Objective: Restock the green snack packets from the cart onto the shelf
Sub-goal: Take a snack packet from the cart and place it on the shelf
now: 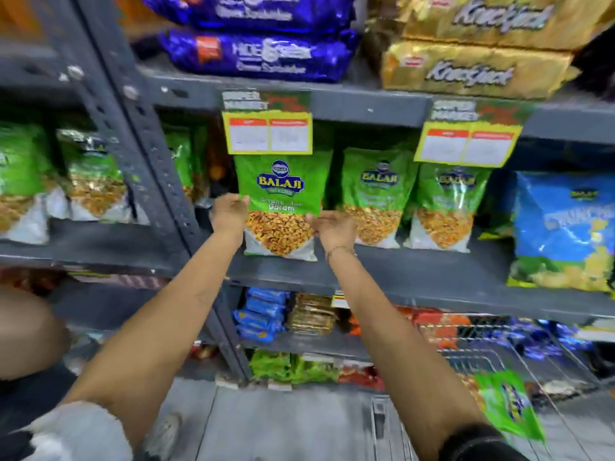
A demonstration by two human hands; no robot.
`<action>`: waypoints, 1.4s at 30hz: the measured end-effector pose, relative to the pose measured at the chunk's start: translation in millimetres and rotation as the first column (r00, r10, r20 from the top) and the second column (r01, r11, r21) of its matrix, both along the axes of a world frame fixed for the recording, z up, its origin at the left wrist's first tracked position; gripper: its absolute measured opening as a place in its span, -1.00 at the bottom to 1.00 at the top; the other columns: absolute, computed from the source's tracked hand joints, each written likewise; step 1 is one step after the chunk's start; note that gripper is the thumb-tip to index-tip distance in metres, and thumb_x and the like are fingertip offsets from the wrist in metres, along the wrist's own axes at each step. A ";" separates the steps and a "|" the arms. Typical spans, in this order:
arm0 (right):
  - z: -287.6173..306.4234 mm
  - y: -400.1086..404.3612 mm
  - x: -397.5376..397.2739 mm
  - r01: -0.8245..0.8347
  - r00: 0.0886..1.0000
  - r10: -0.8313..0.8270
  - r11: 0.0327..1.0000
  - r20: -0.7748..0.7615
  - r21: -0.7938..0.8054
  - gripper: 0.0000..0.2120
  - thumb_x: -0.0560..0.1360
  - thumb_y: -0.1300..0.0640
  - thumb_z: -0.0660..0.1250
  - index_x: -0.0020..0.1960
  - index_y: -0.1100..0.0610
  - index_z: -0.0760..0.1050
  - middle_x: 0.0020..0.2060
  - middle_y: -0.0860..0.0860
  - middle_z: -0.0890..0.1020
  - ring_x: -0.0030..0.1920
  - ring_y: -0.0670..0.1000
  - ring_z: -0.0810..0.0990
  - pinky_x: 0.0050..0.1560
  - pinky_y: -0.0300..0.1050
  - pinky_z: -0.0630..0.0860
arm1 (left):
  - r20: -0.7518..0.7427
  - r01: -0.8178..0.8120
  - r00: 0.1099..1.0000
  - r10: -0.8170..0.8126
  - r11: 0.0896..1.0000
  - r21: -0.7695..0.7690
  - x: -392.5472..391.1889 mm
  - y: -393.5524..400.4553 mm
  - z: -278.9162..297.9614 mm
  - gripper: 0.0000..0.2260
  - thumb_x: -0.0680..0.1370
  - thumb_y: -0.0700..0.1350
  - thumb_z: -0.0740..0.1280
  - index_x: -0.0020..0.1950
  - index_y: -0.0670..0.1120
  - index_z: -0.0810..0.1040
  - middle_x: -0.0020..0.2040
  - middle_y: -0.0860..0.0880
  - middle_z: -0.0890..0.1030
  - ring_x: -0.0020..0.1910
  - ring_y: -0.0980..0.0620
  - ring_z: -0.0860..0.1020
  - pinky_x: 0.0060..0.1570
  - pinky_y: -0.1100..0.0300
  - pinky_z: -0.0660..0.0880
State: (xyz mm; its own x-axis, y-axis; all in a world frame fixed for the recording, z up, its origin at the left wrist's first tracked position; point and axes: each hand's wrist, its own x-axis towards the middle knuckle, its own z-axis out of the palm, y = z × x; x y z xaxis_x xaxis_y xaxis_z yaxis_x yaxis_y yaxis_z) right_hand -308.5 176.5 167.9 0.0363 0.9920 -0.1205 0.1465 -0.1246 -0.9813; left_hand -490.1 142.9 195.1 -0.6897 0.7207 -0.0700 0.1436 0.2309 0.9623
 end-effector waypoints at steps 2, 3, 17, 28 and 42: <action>-3.9 6.9 -14.2 -0.032 0.999 0.032 0.999 0.021 -0.027 -0.86 0.28 0.00 0.48 -0.35 -0.01 0.54 -0.12 0.15 0.71 -0.05 0.16 0.67 0.04 0.14 0.61 | -0.033 -0.055 0.998 0.053 0.996 -0.064 -1.5 1.8 4.2 -0.72 0.57 -0.12 0.23 0.08 -0.31 0.56 0.14 -0.34 0.59 0.16 -0.28 0.54 0.18 -0.05 0.44; -9.4 13.7 -25.4 -0.015 0.999 0.016 0.999 0.032 -0.037 -0.84 0.28 0.00 0.50 -0.35 -0.01 0.53 -0.09 0.17 0.71 -0.02 0.17 0.66 0.05 0.16 0.61 | -0.075 -0.096 0.993 0.091 0.992 -0.075 -9.0 3.5 4.6 -0.71 0.57 -0.11 0.22 0.10 -0.31 0.57 0.14 -0.33 0.60 0.15 -0.27 0.54 0.16 -0.03 0.44; -5.6 23.5 -57.1 0.015 0.998 -0.011 0.998 0.065 -0.061 -0.74 0.43 0.14 0.38 0.07 0.24 0.57 0.09 0.17 0.65 0.16 0.14 0.58 0.25 -0.01 0.49 | -0.177 -0.121 0.979 0.097 0.984 -0.133 -27.7 17.3 -4.2 -0.72 0.56 -0.12 0.23 0.21 -0.21 0.51 0.23 -0.22 0.56 0.23 -0.20 0.51 0.18 0.07 0.42; -34.5 -47.9 85.0 0.117 0.984 -0.130 0.987 0.119 0.113 -0.88 0.50 0.17 0.28 -0.10 0.10 0.60 -0.21 0.04 0.60 -0.20 0.04 0.56 -0.09 -0.07 0.50 | -0.552 0.466 0.764 -0.334 0.878 0.114 125.9 -21.1 -33.0 -0.87 0.53 -0.19 0.29 -0.12 -0.23 0.58 -0.18 -0.24 0.60 -0.19 -0.10 0.54 -0.11 0.12 0.36; -188.7 -177.7 376.9 0.593 0.805 -0.564 0.773 0.186 -0.224 -0.70 0.44 0.32 0.29 -0.40 0.05 0.46 -0.39 0.11 0.53 -0.28 0.03 0.48 -0.18 -0.08 0.41 | -0.476 0.832 0.164 -0.864 0.380 -0.404 408.7 -54.1 -130.4 -0.87 0.49 -0.23 0.28 -0.10 -0.21 0.62 -0.04 -0.21 0.67 0.00 -0.15 0.60 0.02 0.08 0.45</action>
State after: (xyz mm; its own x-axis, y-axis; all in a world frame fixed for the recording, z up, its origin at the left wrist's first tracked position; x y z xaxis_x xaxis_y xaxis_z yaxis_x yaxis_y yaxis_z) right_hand 68.3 -1.3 -20.8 0.6198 0.7114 -0.3312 0.0610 -0.4644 -0.8835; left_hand -81.4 88.8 64.7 0.4495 0.8931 -0.0176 0.7255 -0.3535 0.5906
